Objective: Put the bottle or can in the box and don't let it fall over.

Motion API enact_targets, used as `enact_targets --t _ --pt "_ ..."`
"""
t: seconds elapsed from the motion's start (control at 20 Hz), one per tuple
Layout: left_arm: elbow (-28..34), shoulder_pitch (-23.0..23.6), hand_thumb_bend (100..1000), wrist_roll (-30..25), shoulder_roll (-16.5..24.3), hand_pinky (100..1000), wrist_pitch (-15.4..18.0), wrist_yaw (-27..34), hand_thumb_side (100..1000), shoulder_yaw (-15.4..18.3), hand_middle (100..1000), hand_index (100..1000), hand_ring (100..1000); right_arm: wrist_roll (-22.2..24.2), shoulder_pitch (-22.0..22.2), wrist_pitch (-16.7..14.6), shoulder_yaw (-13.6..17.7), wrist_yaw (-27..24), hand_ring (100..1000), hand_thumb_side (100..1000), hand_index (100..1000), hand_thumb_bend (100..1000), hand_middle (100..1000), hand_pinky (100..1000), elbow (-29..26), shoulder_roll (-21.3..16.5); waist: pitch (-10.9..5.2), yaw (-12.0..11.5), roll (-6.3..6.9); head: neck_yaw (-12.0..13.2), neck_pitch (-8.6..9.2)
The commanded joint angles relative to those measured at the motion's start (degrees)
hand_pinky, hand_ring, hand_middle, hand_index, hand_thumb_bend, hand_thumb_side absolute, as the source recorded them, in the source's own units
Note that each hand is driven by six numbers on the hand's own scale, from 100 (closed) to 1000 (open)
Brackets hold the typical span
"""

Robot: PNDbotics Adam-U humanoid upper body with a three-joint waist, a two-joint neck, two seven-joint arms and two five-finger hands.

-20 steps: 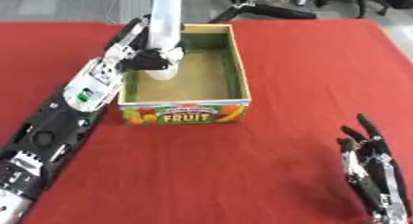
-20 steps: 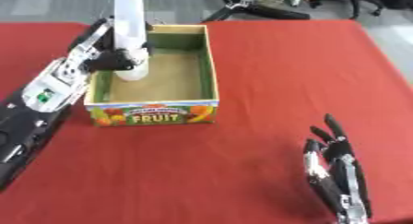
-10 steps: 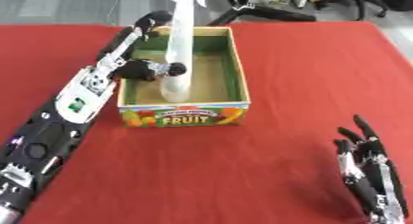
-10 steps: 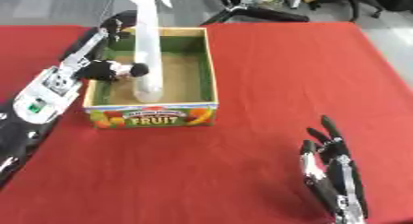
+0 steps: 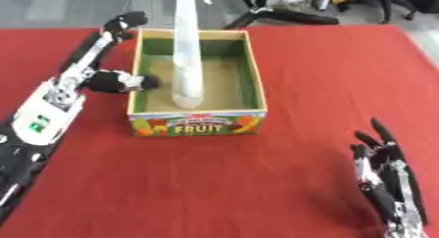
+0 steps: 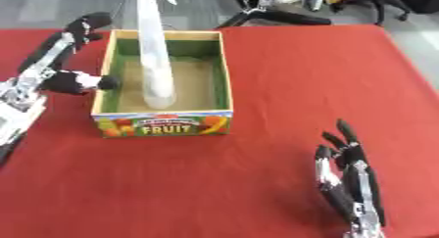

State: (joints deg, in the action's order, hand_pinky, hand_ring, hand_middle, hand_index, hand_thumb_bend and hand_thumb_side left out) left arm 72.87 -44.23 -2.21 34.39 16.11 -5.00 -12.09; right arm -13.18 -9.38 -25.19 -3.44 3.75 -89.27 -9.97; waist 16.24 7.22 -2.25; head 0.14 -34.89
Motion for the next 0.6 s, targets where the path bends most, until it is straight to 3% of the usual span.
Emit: enact_targets --t 0.05,0.35,0.6 --pt "5.8 2.5 907 3.08 5.42 936 0.11 2.8 552 4.52 943 913 1000 -0.76 0.47 -0.04 0.65 0.53 879 470 964 100 1000 793 -0.55 -1.04 -1.34 -0.99 0.22 -0.65 0.82" --pt "14.58 11.29 876 8.48 7.62 922 -2.0 7.69 560 11.71 936 911 1000 -1.73 1.22 -0.07 1.5 1.06 878 470 964 100 1000 793 -0.43 -1.43 -1.83 -3.7 0.54 -1.96 0.53" --pt "22.34 19.21 844 13.36 3.89 912 -6.55 7.71 564 15.45 926 906 1000 -2.48 1.53 -0.12 2.08 1.49 878 470 964 100 1000 792 -0.41 -1.72 -2.03 -5.35 0.85 -3.13 0.36"
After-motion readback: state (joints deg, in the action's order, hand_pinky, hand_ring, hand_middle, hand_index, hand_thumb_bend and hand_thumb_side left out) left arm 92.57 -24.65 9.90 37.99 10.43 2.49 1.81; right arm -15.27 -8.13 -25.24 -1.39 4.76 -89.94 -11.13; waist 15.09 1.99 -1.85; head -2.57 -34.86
